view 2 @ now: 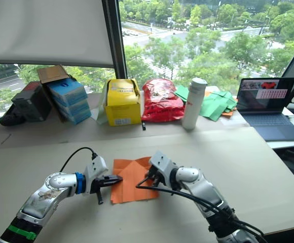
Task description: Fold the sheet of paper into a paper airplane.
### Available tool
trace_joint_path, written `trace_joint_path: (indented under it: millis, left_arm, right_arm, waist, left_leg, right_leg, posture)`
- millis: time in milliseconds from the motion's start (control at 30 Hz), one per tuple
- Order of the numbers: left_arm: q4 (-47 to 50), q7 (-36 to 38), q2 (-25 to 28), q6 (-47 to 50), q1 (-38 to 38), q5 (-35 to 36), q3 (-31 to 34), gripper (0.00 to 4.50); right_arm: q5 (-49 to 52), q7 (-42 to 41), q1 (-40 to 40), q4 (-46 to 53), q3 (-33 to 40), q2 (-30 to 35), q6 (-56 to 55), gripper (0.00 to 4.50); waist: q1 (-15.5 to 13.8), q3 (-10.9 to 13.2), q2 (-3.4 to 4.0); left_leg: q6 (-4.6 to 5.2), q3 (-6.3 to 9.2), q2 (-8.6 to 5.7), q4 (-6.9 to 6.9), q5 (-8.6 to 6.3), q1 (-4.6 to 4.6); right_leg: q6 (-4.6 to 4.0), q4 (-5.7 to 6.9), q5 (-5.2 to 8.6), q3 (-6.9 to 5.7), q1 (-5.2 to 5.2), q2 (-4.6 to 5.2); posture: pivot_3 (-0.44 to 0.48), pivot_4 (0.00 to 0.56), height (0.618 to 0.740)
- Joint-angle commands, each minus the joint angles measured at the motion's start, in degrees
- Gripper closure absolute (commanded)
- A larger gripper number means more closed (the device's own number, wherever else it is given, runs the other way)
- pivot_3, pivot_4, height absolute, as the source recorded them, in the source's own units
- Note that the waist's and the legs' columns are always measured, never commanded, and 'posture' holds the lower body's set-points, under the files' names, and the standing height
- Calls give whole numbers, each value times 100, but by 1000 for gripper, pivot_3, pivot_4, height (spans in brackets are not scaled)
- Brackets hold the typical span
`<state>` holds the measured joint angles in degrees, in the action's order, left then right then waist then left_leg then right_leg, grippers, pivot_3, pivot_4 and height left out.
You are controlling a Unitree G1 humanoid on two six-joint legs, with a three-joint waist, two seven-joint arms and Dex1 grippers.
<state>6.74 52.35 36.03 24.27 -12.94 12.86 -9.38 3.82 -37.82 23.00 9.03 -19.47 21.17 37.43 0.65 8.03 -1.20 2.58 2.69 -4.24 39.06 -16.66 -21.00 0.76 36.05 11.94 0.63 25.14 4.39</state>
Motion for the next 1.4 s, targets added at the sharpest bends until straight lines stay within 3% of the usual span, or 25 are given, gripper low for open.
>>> trace_joint_path:
  millis: [33, 133, 533, 633, 867, 1100, 1400]
  left_arm:
    - [19, -3, -8, 54, -2, -77, -97, 4500]
    - [-3, 15, 1, 30, -11, -83, -105, 4500]
    - [-13, 26, 17, 21, -25, -78, -96, 4500]
    - [-7, 22, 19, 23, -21, -81, -97, 4500]
    - [18, 37, 56, 25, 11, -73, -74, 4500]
    - [36, 66, 100, 85, -23, -22, -12, 4500]
    - [19, 182, 175, 160, -84, 52, 58, 4500]
  right_arm:
    - [79, 380, -38, 27, 449, -130, 64, 2255]
    - [172, 555, -47, 16, 687, -297, 124, 1193]
    - [560, 587, -68, -31, 889, -687, 235, 1193]
    - [532, 596, -85, -58, 865, -682, 183, 1899]
    - [438, 543, -195, -14, 740, -598, 10, 4436]
    - [12, 511, -429, 251, 282, -345, -991, 4474]
    - [-1359, 756, -593, 637, -616, 75, -1948, 4474]
  waist:
    - [-5, 0, 0]
    - [-1, 0, 0]
    - [3, 0, 1]
    - [5, 0, 1]
    - [5, 0, 1]
    - [7, 0, 1]
    - [18, 1, 1]
  left_leg:
    - [-2, -1, 0, 0, 1, -1]
    - [-9, -1, -1, 0, 5, -2]
    - [-5, -2, -1, 0, 3, -2]
    - [-5, -2, -1, 0, 3, -3]
    - [-6, -1, -1, 0, 3, -2]
    - [-7, -2, -1, 0, 4, -2]
    - [-24, -4, -1, 0, 14, -2]
  right_leg:
    - [0, 1, 0, 0, 1, 0]
    - [0, -1, 0, 0, 1, 1]
    - [0, 0, 0, 0, 2, -1]
    - [0, 0, 0, 0, 2, -1]
    - [0, 1, 0, 0, 3, -1]
    - [0, 2, 0, -1, 3, -2]
    - [0, 3, 0, -1, 5, -5]
  posture:
    - [0, 150, 740]
    - [0, 150, 740]
    - [0, 150, 740]
    - [0, 150, 740]
    - [0, 150, 740]
    - [0, 150, 740]
    - [0, 150, 740]
